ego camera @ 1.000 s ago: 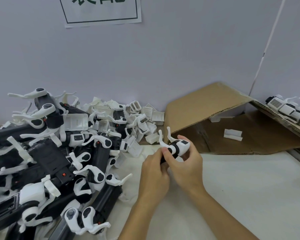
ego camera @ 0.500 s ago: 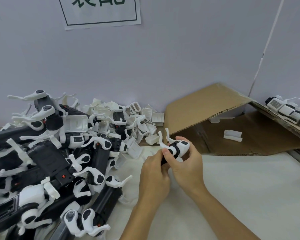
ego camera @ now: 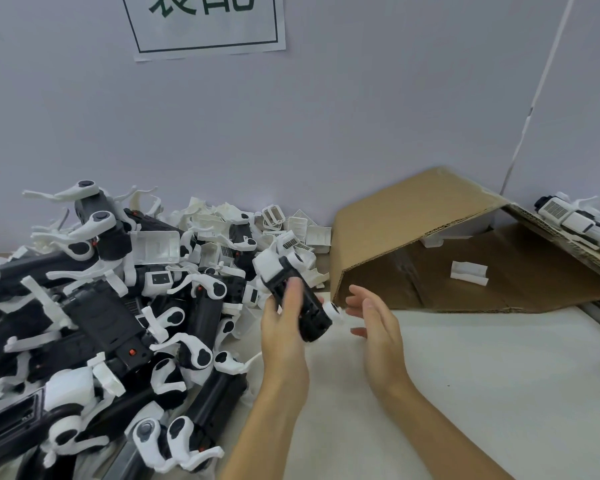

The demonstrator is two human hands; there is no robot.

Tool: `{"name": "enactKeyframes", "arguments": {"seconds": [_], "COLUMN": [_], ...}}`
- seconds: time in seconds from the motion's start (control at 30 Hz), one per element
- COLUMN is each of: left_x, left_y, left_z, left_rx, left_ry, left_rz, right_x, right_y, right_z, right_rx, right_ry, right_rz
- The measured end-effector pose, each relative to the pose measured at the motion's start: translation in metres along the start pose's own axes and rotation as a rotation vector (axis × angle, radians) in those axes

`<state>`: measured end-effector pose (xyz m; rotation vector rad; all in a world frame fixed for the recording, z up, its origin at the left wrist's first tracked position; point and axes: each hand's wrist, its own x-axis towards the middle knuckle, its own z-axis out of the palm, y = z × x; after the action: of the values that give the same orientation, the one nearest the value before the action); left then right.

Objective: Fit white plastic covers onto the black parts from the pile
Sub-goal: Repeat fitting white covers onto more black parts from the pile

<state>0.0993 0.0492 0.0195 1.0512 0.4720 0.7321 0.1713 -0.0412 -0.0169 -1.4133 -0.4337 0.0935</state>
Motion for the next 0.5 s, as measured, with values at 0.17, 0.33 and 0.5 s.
{"name": "enactKeyframes", "arguments": {"seconds": [0.17,0.33,0.5], "left_x": [0.002,0.003,-0.003], "left_y": [-0.005,0.004,0.005], "left_z": [0.002,0.004,0.005], "left_rx": [0.085,-0.192,-0.213], "left_ry": [0.073,0.030,-0.031], "left_rz": [-0.024,-0.092,-0.117], "right_x": [0.001,0.004,-0.001], "right_y": [-0.002,-0.005,-0.010], "right_z": [-0.001,-0.002,0.000], "right_rx": [-0.023,0.035,0.226], "right_ry": [-0.016,-0.075,-0.222], "right_rz": [0.041,0.122,0.191]}}
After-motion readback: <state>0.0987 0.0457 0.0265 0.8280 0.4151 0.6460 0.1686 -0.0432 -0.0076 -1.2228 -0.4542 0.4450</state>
